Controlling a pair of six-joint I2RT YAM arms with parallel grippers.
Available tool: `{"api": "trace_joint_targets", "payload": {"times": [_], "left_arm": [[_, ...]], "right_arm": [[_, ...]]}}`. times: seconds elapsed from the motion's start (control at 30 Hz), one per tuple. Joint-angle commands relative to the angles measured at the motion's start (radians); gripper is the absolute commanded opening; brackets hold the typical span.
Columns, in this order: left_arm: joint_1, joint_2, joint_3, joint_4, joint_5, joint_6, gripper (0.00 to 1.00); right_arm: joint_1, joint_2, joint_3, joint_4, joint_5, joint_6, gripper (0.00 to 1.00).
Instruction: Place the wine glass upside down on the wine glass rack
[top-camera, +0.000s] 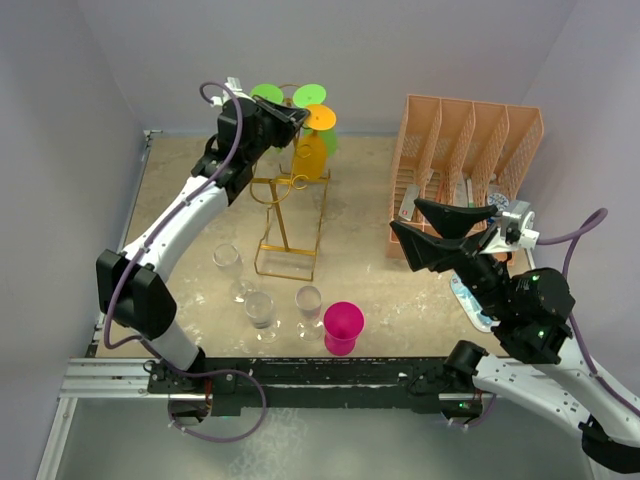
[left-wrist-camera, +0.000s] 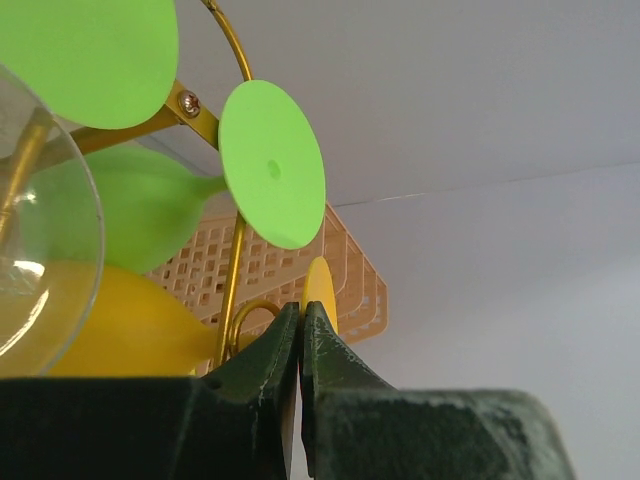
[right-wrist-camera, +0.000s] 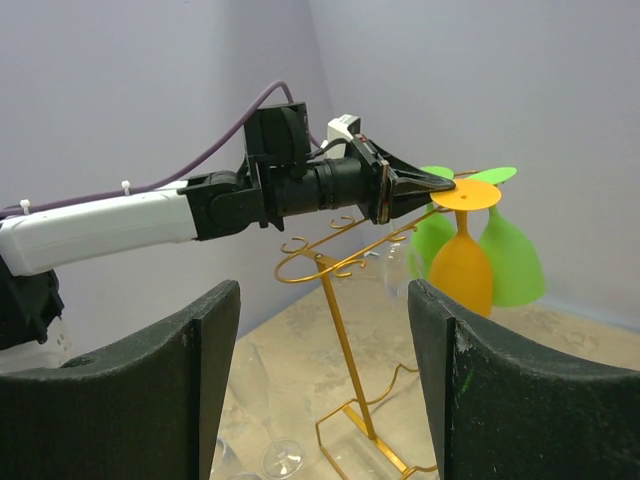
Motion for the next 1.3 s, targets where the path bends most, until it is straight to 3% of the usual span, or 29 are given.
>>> {"api": "trace_joint_targets", "payload": {"times": [0.0, 0.7, 1.1, 1.27], "left_arm": [[0.013, -0.050, -0.006, 0.071, 0.016, -0.022, 0.00], [0.027, -0.102, -0.051, 0.049, -0.007, 0.010, 0.00], [0.027, -0.119, -0.046, -0.036, -0.062, 0.078, 0.07], [0.028, -0.124, -0.020, -0.110, -0.096, 0.142, 0.17]], "right_arm": [[0.003, -0.005, 0.005, 0.050, 0.024, 0.014, 0.70], [0.003, 0.013, -0.012, 0.068, 0.021, 0.027, 0.69], [0.003, 0.026, -0.013, 0.070, 0.031, 0.030, 0.69], [0.003, 0.032, -0.014, 0.071, 0.034, 0.032, 0.69]]}}
